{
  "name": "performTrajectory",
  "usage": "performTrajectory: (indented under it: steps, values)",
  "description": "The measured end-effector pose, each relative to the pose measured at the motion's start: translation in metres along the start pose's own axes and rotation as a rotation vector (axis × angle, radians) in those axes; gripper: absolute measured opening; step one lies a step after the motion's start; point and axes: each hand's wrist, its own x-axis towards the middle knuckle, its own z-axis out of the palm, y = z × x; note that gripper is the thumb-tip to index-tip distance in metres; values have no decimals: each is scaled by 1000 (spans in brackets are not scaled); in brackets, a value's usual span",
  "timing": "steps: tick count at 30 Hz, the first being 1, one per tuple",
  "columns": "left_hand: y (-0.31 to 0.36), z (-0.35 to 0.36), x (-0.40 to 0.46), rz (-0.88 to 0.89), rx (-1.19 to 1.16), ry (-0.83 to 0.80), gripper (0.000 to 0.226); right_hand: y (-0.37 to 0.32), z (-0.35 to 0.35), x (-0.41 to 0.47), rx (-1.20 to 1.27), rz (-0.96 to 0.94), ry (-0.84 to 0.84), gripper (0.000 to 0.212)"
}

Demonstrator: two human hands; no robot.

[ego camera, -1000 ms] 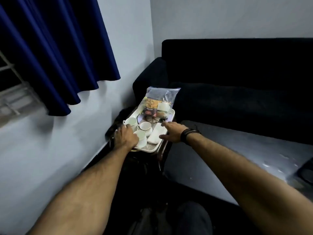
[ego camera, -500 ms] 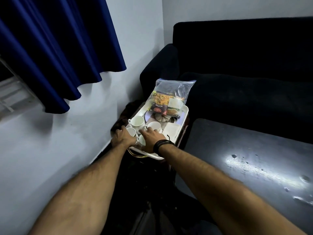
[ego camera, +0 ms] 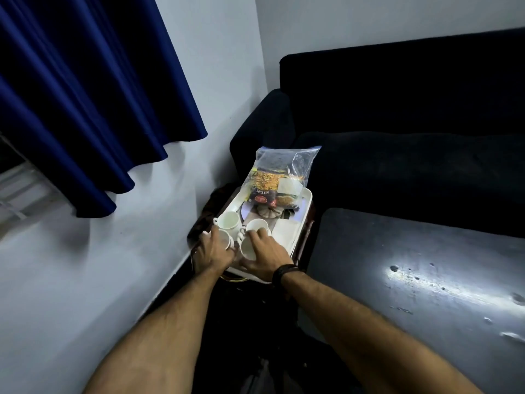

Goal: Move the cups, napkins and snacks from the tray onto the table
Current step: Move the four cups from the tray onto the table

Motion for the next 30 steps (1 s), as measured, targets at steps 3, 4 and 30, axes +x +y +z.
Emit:
performTrajectory:
  steps: [3, 4, 30]
  values:
    - [14, -22, -13, 99, 13, 96, 61, 2, -26, -8, 78, 10, 136, 59]
    - [20, -30, -16, 125, 14, 120, 58, 5, -37, -9, 93, 17, 173, 59]
    - [291, 120, -206, 751, 45, -374, 51, 271, -190, -264, -158, 836, 242, 68]
